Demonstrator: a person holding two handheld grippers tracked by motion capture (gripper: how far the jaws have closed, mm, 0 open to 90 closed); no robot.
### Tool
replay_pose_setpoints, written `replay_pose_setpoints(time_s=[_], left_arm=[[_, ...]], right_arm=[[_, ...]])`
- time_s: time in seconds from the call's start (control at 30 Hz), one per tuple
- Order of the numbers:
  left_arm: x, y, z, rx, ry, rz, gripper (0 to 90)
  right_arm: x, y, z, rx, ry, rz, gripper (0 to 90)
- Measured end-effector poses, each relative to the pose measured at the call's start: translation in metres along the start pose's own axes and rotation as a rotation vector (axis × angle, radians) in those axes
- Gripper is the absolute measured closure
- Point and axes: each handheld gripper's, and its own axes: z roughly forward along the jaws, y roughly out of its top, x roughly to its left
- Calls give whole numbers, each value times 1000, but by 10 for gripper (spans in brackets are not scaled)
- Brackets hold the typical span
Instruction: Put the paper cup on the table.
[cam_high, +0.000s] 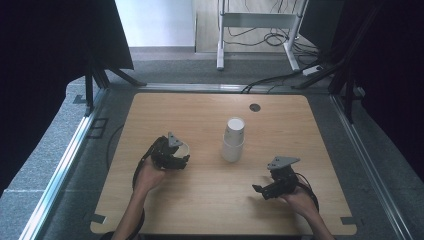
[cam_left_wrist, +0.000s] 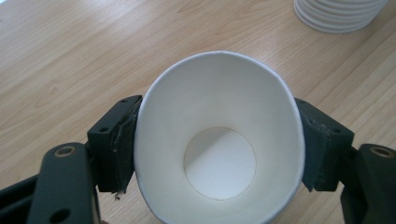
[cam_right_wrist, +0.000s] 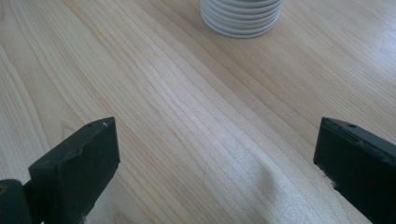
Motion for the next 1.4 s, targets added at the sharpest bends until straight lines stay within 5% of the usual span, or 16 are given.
replay_pose_setpoints(time_s=[0.33, 0.9, 1.4], left_arm=[[5, 0, -1, -40, -53, -64, 104], [-9, 3, -35, -117, -68, 16, 30], [-20, 0, -64, -158, -60, 22, 7]], right_arm=[[0, 0, -1, 3, 1, -5, 1], [0, 3, -11, -21, -5, -4, 1], [1, 6, -25, -79, 23, 22, 0]])
